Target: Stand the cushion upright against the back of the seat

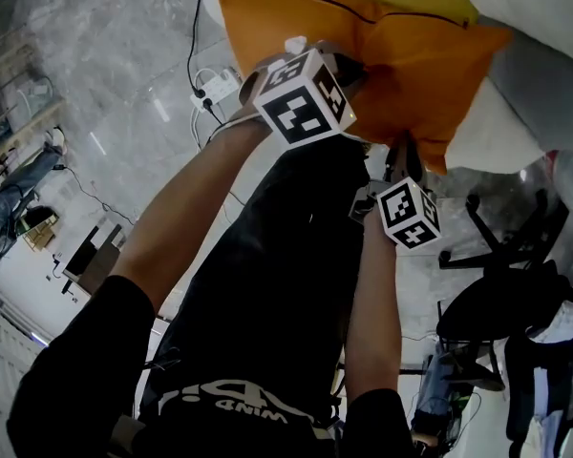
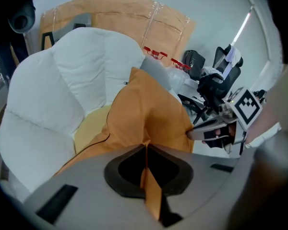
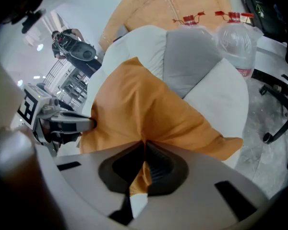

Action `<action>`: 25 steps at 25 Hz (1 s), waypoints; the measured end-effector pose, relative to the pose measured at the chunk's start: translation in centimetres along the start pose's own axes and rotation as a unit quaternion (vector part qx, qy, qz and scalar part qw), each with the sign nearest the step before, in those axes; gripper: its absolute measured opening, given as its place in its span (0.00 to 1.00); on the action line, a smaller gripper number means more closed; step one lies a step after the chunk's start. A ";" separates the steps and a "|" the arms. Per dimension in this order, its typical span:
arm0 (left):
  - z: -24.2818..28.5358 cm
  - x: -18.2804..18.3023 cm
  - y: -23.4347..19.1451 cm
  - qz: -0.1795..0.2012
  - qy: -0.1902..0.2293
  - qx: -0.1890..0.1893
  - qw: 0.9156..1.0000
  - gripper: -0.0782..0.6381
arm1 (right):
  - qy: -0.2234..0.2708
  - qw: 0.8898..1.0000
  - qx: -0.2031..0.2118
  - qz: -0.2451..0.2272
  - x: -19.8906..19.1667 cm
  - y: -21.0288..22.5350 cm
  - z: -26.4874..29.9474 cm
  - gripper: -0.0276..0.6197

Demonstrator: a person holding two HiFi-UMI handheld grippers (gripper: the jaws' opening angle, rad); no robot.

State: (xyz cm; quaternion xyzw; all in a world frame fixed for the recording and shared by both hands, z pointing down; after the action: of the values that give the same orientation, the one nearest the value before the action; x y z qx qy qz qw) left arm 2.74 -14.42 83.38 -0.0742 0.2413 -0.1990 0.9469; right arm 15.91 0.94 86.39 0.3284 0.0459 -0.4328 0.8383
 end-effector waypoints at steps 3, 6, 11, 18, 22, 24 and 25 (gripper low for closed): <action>-1.7 0.7 -0.4 -0.003 0.005 0.005 1.000 0.13 | 0.027 1.000 0.014 0.000 1.6 -1.2 -1.3 0.09; -3.5 1.7 -0.9 -0.019 0.018 0.015 1.000 0.13 | 0.048 0.998 0.029 -0.015 4.0 -2.7 -2.6 0.09; -6.4 4.5 -1.5 -0.037 0.051 0.032 0.997 0.13 | 0.083 0.993 0.043 -0.069 9.2 -4.7 -4.8 0.09; -10.0 9.3 -2.7 -0.065 0.136 0.061 0.987 0.13 | 0.155 0.974 0.062 -0.150 18.6 -7.6 -6.9 0.09; -11.2 11.4 -3.9 -0.059 0.197 0.091 0.974 0.13 | 0.197 0.957 0.080 -0.198 24.0 -10.0 -6.8 0.09; -11.5 12.1 -4.7 -0.066 0.221 0.109 0.967 0.13 | 0.213 0.947 0.088 -0.223 26.0 -11.3 -6.6 0.09; -11.6 12.5 -5.2 -0.070 0.233 0.119 0.963 0.13 | 0.221 0.942 0.090 -0.235 26.9 -11.9 -6.4 0.09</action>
State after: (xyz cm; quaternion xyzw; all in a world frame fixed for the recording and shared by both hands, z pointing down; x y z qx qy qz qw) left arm 5.39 -24.79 69.15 0.0713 0.4240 -0.3035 0.8503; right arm 25.00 -18.87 65.62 0.4696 0.2667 -0.5364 0.6485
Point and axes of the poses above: the fingertips, and each gripper's own axes: z forward along the fingers, y to its right, x out of its top, the point moved 7 cm from there along -z, backward along the fingers, and after that the axes turned 4 degrees about x, right-handed, at the moved point
